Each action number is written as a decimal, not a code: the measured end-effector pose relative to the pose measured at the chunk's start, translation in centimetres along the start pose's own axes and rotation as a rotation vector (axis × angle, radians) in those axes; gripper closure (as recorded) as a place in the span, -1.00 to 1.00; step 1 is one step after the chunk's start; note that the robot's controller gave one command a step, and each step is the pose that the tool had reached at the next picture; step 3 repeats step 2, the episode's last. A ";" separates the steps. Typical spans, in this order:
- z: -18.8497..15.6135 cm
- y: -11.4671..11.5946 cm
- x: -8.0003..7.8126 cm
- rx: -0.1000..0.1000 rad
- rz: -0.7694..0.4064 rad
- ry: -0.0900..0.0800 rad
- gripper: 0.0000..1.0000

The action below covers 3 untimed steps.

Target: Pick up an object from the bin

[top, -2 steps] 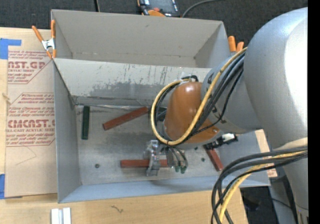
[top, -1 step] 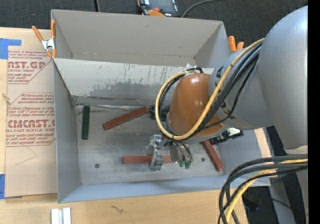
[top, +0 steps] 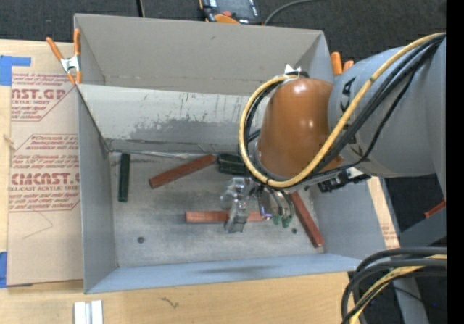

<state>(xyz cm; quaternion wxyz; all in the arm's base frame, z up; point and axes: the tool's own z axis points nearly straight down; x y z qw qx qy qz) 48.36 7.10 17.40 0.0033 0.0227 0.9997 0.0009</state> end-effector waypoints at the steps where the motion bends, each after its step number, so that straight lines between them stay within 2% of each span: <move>1: -1.6 0.0 -0.1 0.001 0.000 0.004 1.00; 3: -2.2 0.1 -0.1 0.001 0.000 0.005 1.00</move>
Offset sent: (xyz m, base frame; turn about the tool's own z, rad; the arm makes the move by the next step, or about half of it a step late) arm 0.0000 0.0000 0.0156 0.0000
